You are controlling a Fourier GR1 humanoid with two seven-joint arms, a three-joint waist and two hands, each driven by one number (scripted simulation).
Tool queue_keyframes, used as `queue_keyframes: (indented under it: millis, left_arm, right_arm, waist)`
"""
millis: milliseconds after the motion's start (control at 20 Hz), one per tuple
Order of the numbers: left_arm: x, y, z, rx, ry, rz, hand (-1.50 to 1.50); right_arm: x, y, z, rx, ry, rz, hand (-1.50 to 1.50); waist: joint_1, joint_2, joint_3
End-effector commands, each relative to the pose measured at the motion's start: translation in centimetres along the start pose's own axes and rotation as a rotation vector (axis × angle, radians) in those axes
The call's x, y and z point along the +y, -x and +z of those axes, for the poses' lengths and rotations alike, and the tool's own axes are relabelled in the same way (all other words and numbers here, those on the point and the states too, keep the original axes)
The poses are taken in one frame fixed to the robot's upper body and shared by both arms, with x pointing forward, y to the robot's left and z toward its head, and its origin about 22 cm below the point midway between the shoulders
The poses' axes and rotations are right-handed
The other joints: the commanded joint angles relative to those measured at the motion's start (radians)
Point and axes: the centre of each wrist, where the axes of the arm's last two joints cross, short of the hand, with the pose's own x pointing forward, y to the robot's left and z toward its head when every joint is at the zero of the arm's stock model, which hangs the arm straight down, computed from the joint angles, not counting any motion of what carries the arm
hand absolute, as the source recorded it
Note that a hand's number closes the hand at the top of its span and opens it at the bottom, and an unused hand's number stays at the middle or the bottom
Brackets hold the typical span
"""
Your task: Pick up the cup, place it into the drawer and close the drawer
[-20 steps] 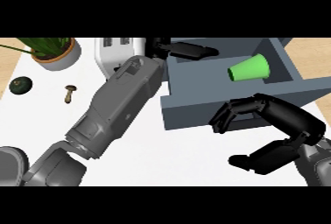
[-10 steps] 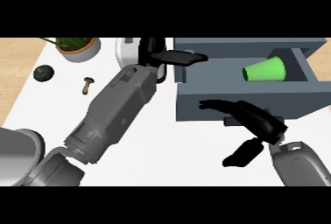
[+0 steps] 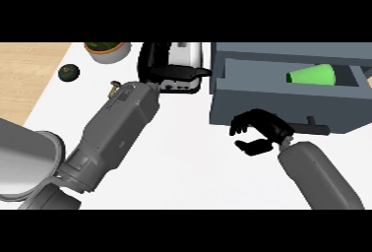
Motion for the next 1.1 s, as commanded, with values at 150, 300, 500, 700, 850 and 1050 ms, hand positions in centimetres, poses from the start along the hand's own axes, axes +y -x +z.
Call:
queue_keyframes:
  millis: [150,300,500,700,850,1050]
  left_arm:
    - [1.2,0.1,1.2,0.005,0.029,0.018,-1.50]
    - [4.5,0.1,1.9,0.014,0.006,0.019,-1.50]
    - [4.7,0.0,2.3,0.010,0.018,0.023,-1.50]
    - [5.5,-0.1,2.8,0.029,0.045,0.030,-1.50]
    - [6.1,-0.6,2.7,0.019,0.071,0.031,-1.50]
    - [6.0,-1.0,2.5,0.021,0.086,0.042,-1.50]
  right_arm:
    - [-3.2,3.0,-2.0,-0.033,0.142,-0.052,1.50]
    - [-8.0,2.3,-2.2,-0.049,0.253,-0.068,1.50]
    - [-11.8,3.4,-0.7,-0.033,0.366,-0.085,1.50]
    - [-14.4,3.0,0.0,0.009,0.434,-0.111,1.50]
    - [-15.1,2.7,0.2,0.001,0.437,-0.128,1.50]
    - [-17.0,2.3,1.3,-0.017,0.443,-0.137,1.50]
  waist:
    - [0.050,0.014,0.006]
    - [0.054,0.017,0.004]
    - [0.083,0.030,0.006]
    - [0.106,0.031,0.005]
    - [0.130,0.034,0.005]
    - [0.130,0.038,0.004]
